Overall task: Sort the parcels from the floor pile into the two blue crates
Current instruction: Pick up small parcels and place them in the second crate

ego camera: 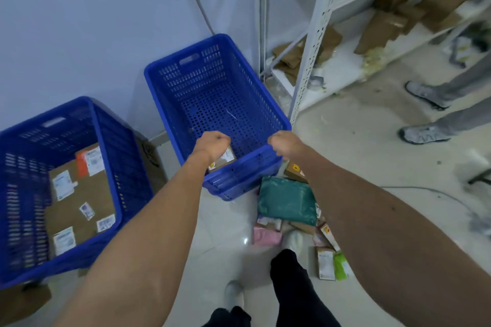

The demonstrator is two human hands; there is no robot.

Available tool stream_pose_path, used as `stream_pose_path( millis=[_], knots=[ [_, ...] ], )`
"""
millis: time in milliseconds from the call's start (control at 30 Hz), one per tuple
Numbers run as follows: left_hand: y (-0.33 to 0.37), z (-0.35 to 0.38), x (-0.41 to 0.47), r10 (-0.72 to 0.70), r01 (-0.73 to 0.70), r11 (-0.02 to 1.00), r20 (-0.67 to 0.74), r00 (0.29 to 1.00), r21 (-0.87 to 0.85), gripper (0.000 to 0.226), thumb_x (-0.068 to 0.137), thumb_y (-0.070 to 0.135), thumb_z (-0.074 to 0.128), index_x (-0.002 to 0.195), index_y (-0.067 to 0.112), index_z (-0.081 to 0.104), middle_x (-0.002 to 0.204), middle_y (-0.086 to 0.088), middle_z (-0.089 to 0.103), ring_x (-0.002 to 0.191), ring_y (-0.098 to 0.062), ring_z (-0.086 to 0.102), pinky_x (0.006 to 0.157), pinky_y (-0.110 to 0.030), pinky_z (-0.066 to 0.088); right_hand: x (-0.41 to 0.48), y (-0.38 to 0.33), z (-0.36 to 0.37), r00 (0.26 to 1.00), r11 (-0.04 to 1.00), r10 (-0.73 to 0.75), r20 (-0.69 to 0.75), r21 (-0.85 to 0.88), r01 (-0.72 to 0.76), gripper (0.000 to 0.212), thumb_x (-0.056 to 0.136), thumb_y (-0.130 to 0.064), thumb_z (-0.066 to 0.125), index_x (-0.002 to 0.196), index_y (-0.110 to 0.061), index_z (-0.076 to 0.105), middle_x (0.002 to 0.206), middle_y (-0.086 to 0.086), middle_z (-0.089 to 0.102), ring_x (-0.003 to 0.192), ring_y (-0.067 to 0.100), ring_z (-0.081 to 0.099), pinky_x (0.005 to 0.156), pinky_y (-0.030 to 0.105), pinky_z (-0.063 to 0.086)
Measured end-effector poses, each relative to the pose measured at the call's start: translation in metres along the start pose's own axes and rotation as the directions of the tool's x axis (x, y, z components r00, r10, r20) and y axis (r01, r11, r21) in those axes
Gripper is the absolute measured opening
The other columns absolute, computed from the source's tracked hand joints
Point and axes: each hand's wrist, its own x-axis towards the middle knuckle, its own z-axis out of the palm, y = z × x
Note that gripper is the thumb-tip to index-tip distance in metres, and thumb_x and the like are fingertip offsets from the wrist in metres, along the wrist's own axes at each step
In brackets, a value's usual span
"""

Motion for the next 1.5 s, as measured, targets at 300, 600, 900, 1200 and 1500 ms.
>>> stream_pose_path(
  millis=[300, 600, 900, 1200, 1500],
  knots=[
    [-0.035, -0.004, -0.096, 0.15, -0.147, 0.989, 0.164, 0.975, -0.027, 0.015, 0.095, 0.026, 0.057, 0.096, 0.014, 0.067, 0.093, -0.005, 0.067, 0.08, -0.018, 0.066, 0.068, -0.032, 0.047, -0.128, 0.046, 0.041, 0.986, 0.912, 0.089, -0.143, 0.41, -0.022, 0.04, 0.098, -0.022, 0.049, 0.128, 0.003, 0.054, 0.1, 0.019, 0.066, 0.065, 0.023, 0.057, 0.054, 0.026, 0.042],
    [-0.05, 0.04, -0.177, 0.244, -0.267, 0.963, 0.309, 0.919, 0.034, 0.012, 0.097, 0.023, 0.055, 0.097, 0.014, 0.062, 0.093, -0.008, 0.062, 0.084, -0.021, 0.062, 0.067, -0.03, 0.045, -0.23, 0.115, 0.067, 0.953, 0.897, 0.162, -0.255, 0.44, -0.034, 0.024, 0.093, -0.025, 0.054, 0.105, -0.005, 0.06, 0.086, 0.009, 0.065, 0.065, 0.024, 0.066, 0.053, 0.027, 0.048],
    [-0.064, 0.138, -0.223, 0.227, -0.302, 0.947, 0.437, 0.871, 0.112, 0.013, 0.099, 0.027, 0.056, 0.101, 0.017, 0.065, 0.101, -0.008, 0.066, 0.091, -0.021, 0.063, 0.077, -0.035, 0.046, -0.289, 0.227, 0.047, 0.903, 0.867, 0.296, -0.313, 0.485, -0.116, 0.021, 0.095, -0.02, 0.05, 0.108, -0.006, 0.059, 0.09, 0.01, 0.065, 0.072, 0.025, 0.067, 0.052, 0.023, 0.044],
    [-0.067, 0.276, -0.277, 0.144, -0.262, 0.95, 0.508, 0.849, 0.169, 0.01, 0.098, 0.025, 0.056, 0.097, 0.016, 0.062, 0.098, -0.009, 0.065, 0.09, -0.022, 0.063, 0.067, -0.027, 0.046, -0.307, 0.388, 0.011, 0.887, 0.828, 0.42, -0.194, 0.483, -0.286, 0.015, 0.092, -0.017, 0.052, 0.098, -0.007, 0.061, 0.081, 0.009, 0.064, 0.069, 0.028, 0.065, 0.055, 0.024, 0.045],
    [-0.127, 0.406, -0.272, -0.018, -0.089, 0.975, 0.466, 0.885, 0.206, 0.015, 0.098, 0.026, 0.056, 0.104, 0.015, 0.064, 0.106, -0.011, 0.069, 0.089, -0.02, 0.064, 0.071, -0.025, 0.047, -0.256, 0.549, 0.011, 0.86, 0.8, 0.508, -0.057, 0.402, -0.446, 0.013, 0.074, -0.028, 0.057, 0.076, -0.015, 0.061, 0.071, 0.011, 0.062, 0.062, 0.028, 0.056, 0.062, 0.03, 0.042]
  ],
)
